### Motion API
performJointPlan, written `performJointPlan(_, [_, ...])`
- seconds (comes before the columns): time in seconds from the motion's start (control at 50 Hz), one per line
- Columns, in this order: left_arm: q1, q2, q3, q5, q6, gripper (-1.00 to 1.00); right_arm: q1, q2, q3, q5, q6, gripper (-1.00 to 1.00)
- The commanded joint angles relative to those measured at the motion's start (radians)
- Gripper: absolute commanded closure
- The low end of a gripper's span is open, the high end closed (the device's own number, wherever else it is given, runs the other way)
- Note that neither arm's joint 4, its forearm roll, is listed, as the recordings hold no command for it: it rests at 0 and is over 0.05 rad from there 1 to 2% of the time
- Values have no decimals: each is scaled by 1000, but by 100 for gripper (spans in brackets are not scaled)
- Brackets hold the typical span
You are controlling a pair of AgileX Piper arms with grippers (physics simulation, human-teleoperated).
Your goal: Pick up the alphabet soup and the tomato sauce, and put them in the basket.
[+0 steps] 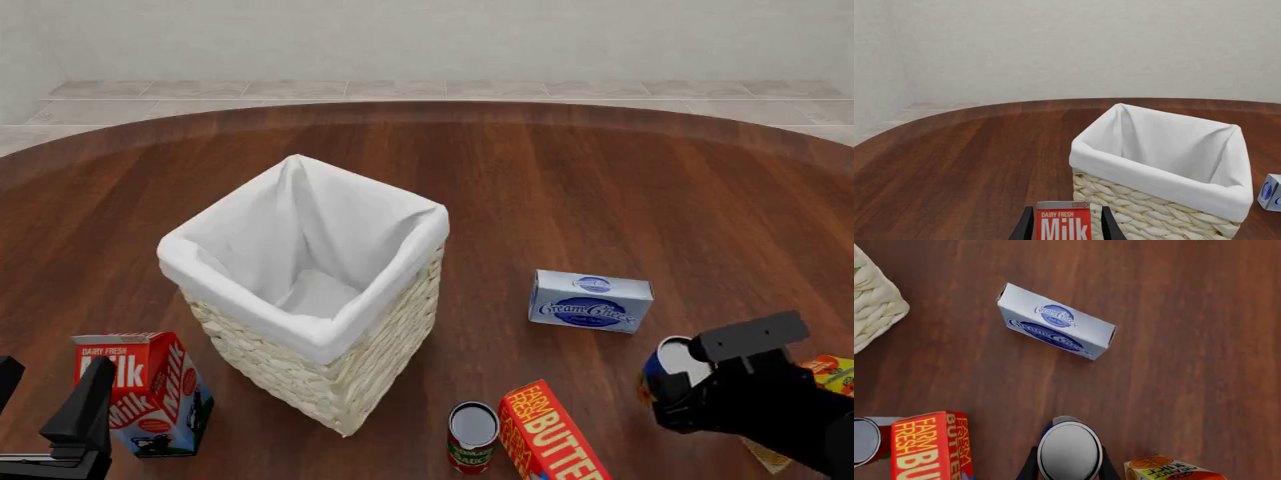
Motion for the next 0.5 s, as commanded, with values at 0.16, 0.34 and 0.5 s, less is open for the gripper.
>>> performJointPlan(0.16, [0,0,0,0,0,-100,50,-69,-102,98,15,100])
performJointPlan(0.34, [0,0,0,0,0,-100,73,-86,-139,128,18,100])
performJointPlan(0.5, [0,0,0,0,0,-100,117,-82,-201,164,16,100])
